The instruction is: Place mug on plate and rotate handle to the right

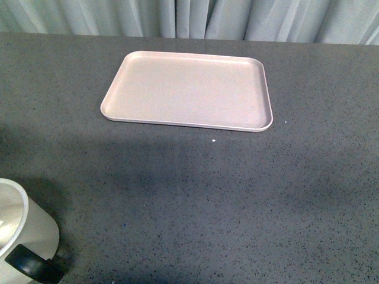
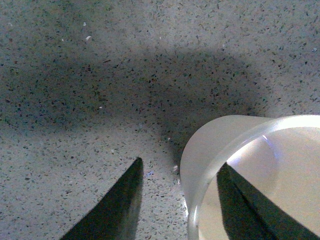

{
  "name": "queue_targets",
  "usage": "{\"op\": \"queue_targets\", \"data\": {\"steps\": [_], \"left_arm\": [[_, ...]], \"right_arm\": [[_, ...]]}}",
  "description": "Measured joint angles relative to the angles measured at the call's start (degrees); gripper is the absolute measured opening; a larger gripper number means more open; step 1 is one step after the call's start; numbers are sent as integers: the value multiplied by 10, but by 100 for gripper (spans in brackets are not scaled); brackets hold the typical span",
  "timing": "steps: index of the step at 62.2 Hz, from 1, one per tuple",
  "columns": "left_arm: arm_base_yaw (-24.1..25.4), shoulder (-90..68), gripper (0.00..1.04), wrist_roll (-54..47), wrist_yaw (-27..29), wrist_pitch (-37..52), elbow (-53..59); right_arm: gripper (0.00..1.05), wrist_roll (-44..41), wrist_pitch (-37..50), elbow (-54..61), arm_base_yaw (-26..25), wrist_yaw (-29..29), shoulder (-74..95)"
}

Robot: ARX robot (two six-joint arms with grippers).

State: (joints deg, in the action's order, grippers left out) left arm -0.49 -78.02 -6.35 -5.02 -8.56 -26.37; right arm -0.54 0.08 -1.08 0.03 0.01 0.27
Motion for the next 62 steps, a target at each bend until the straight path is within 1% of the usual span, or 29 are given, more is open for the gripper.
{"op": "queue_targets", "data": {"steps": [14, 16, 32, 41, 49, 57, 62], "left_arm": [[-2, 0, 4, 17, -12, -9, 0], [-2, 0, 2, 24, -15, -10, -1], [-9, 13, 2, 41, -24, -45, -15], [-30, 21, 2, 66, -29, -62, -49], [-67, 4, 2, 97, -24, -61, -108], [-122, -56, 2, 136, -15, -47, -190], [-155, -104, 2, 144, -9, -43, -244]], "right_arm": [[96, 0, 0, 0, 0, 0, 0], [96, 0, 0, 0, 0, 0, 0], [96, 0, 0, 0, 0, 0, 0], [96, 0, 0, 0, 0, 0, 0], [96, 0, 0, 0, 0, 0, 0], [96, 0, 0, 0, 0, 0, 0], [96, 0, 0, 0, 0, 0, 0]]}}
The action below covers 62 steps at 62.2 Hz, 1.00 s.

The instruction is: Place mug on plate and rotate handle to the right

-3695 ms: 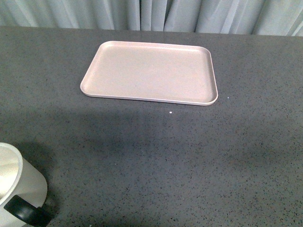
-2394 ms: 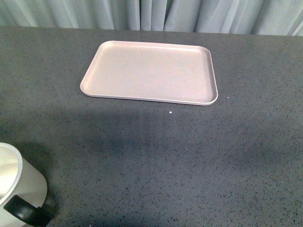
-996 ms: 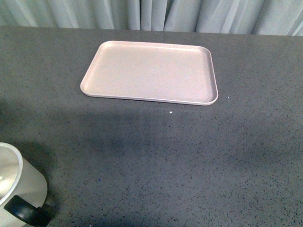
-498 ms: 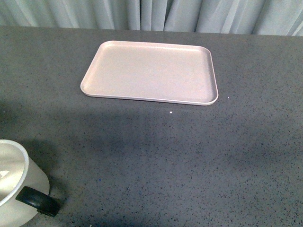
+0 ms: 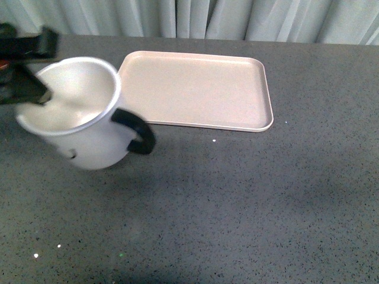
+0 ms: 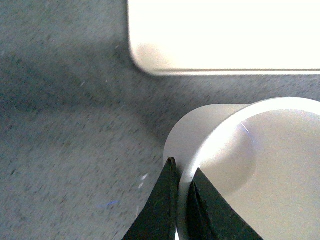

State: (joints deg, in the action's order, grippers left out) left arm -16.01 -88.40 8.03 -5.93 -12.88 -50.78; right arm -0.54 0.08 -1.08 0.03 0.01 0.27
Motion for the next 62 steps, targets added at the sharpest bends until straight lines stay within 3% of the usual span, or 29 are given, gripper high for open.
{"op": "queue_targets", "data": {"steps": [21, 41, 62], "left_arm": [[-87, -258, 2, -26, -3, -79, -311], [-94, -390, 2, -96, -14, -187, -535], [-95, -475, 2, -138, -3, -246, -639]], "right_arm": [[96, 0, 0, 0, 0, 0, 0], [96, 0, 0, 0, 0, 0, 0], [96, 0, 0, 0, 0, 0, 0]]}}
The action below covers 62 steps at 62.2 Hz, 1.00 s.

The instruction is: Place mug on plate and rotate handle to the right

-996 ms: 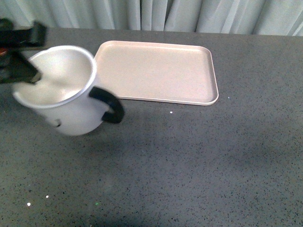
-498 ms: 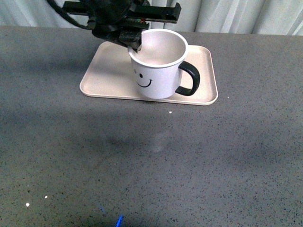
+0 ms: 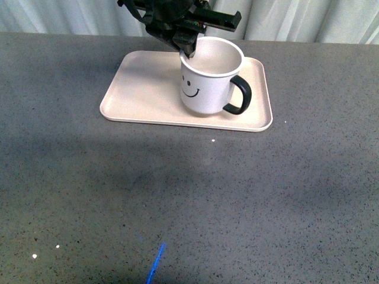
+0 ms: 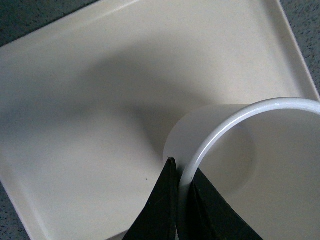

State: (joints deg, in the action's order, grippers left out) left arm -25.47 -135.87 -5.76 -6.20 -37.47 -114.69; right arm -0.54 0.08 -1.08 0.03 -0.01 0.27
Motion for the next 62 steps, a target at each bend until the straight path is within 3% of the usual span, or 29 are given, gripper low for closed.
{"op": "queue_targets", "data": {"steps": [23, 46, 59, 62], "left_arm": [[-1, -47, 3, -26, 0, -33, -49], [-2, -32, 61, -55, -16, 0, -33], [17, 87, 96, -51, -43, 95, 87], [23, 122, 97, -42, -46, 124, 121]], "right_arm": [[96, 0, 0, 0, 0, 0, 0], [96, 0, 0, 0, 0, 0, 0], [96, 0, 0, 0, 0, 0, 0], [96, 0, 0, 0, 0, 0, 0]]}}
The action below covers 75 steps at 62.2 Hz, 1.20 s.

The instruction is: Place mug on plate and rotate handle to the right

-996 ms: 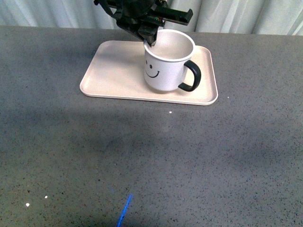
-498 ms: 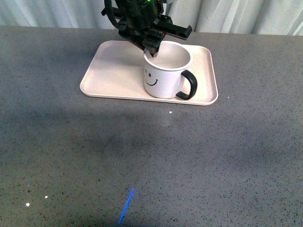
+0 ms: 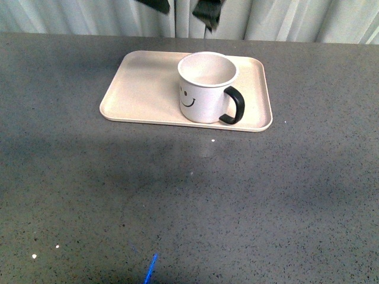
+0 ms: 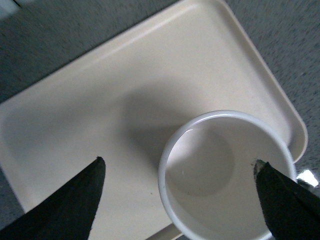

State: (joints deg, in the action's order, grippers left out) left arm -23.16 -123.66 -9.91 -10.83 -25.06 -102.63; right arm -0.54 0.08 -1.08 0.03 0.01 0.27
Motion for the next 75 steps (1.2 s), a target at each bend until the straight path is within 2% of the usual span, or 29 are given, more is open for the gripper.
{"op": "queue_targets", "data": {"steps": [4, 6, 8, 9, 12, 13, 14, 17, 20, 31, 45, 60, 64, 72, 75], "left_arm": [[13, 57, 95, 20, -12, 53, 57], [15, 89, 92, 35, 30, 119, 103], [19, 134, 85, 55, 128, 250, 180], [21, 146, 83, 59, 149, 282, 200], [39, 225, 71, 75, 250, 489, 342], [46, 246, 67, 80, 264, 536, 379], [57, 275, 62, 85, 270, 598, 433], [78, 327, 49, 92, 266, 694, 532], [92, 362, 37, 94, 250, 737, 610], [125, 438, 1, 99, 210, 773, 759], [166, 555, 1, 98, 173, 782, 879], [186, 644, 1, 98, 152, 751, 939], [212, 672, 1, 98, 116, 735, 953], [229, 722, 1, 98, 112, 707, 972], [229, 724, 1, 98, 108, 728, 987]], "right_arm": [[96, 0, 0, 0, 0, 0, 0], [96, 0, 0, 0, 0, 0, 0], [96, 0, 0, 0, 0, 0, 0], [96, 0, 0, 0, 0, 0, 0], [96, 0, 0, 0, 0, 0, 0], [96, 0, 0, 0, 0, 0, 0], [96, 0, 0, 0, 0, 0, 0], [96, 0, 0, 0, 0, 1, 0], [96, 0, 0, 0, 0, 0, 0], [96, 1, 0, 0, 0, 0, 0], [96, 1, 0, 0, 0, 0, 0], [96, 1, 0, 0, 0, 0, 0], [96, 1, 0, 0, 0, 0, 0], [96, 1, 0, 0, 0, 0, 0], [96, 1, 0, 0, 0, 0, 0]]}}
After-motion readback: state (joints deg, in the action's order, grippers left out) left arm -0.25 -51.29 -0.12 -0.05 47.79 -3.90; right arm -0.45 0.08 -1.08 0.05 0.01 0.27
